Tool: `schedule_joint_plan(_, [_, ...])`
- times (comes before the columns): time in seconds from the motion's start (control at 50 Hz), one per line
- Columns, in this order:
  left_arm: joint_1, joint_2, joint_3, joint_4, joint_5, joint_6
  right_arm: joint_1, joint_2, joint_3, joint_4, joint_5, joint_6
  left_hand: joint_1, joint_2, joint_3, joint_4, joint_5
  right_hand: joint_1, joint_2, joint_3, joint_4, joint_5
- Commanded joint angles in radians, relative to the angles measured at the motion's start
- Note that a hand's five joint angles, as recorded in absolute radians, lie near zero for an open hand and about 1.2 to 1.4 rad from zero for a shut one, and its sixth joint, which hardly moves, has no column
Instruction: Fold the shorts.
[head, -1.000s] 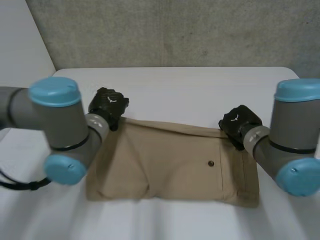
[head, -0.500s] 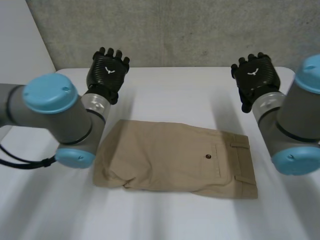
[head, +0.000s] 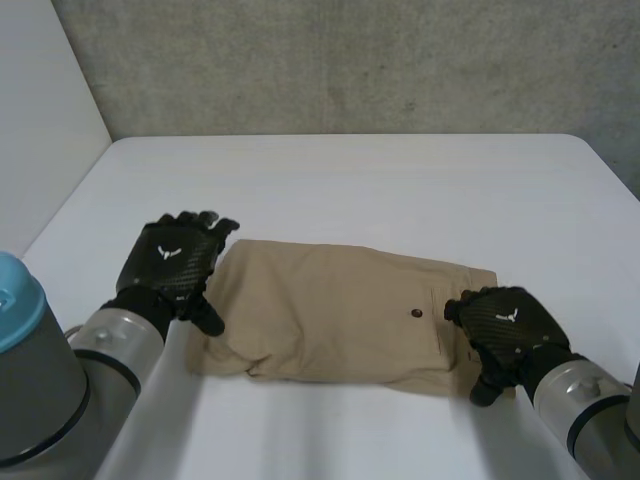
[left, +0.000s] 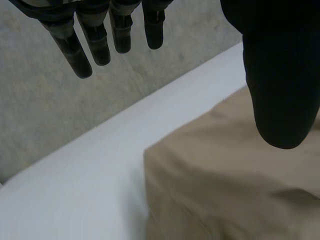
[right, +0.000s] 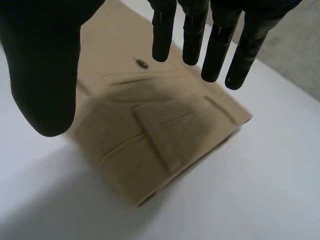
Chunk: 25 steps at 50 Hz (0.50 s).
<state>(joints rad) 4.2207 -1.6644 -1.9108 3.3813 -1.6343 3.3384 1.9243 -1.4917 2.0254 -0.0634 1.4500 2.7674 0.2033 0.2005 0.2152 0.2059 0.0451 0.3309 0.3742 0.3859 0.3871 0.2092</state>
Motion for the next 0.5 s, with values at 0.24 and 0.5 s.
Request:
schedule_joint_plan(0.24, [0.005, -0.017, -0.025, 0.001, -0.001, -0.008, -0.096, 0.183, 0.027, -0.24, 0.029, -0.031, -0.029, -0.026, -0.041, -0.031, -0.045, 1.063, 1.02, 1.008, 1.007, 1.01])
schedule_joint_plan(0.5, [0.005, 0.003, -0.039, -0.002, -0.006, -0.008, -0.307, -0.002, 0.016, -0.17, 0.035, -0.251, -0.029, -0.026, -0.041, -0.031, -0.045, 1.065, 1.022, 1.01, 1.009, 1.013])
